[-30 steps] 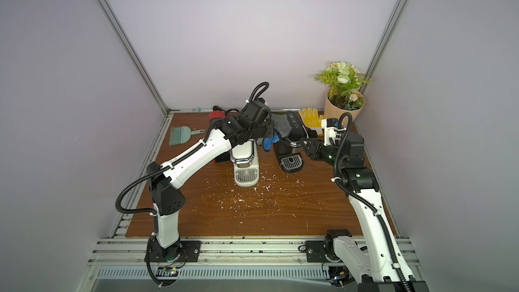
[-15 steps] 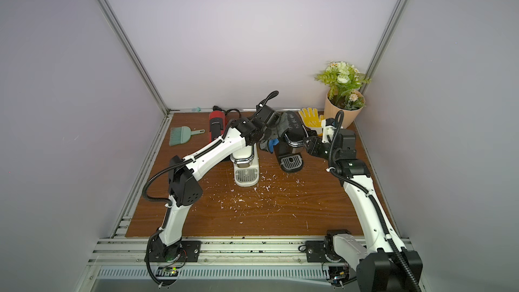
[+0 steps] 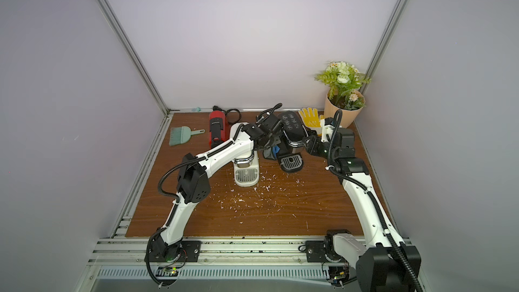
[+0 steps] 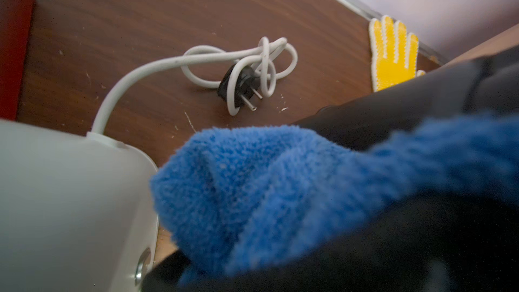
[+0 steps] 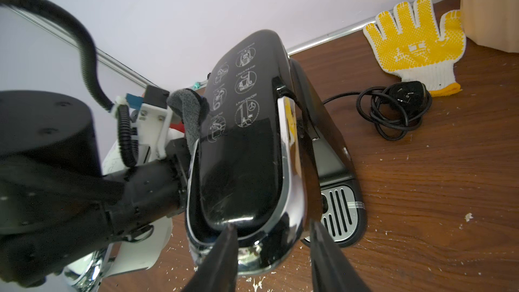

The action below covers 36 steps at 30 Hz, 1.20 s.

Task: Wipe the surface of a coffee machine
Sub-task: Wipe the dirt from the surface of the coffee machine.

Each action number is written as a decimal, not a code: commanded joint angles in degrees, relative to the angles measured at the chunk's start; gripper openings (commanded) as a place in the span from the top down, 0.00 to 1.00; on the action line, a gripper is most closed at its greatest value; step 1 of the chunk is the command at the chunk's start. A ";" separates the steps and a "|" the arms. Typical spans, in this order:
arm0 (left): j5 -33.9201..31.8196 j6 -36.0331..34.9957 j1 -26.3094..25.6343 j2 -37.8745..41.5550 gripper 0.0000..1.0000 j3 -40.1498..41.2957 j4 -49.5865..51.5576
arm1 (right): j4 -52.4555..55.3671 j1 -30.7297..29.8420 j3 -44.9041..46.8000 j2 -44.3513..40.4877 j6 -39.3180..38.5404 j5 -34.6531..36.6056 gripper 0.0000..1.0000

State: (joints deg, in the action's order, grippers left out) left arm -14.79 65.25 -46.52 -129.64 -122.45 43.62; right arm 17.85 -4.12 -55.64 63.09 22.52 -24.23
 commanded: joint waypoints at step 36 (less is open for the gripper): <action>-8.69 3.09 -0.35 4.25 1.00 -3.60 1.12 | 0.92 -0.01 -3.43 -4.07 -2.15 1.20 0.55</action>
State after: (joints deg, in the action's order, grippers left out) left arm -21.26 67.55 -46.98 -123.74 -125.93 43.38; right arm 18.94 -4.12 -56.34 60.34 21.39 -23.81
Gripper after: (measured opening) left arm 0.140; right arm 0.452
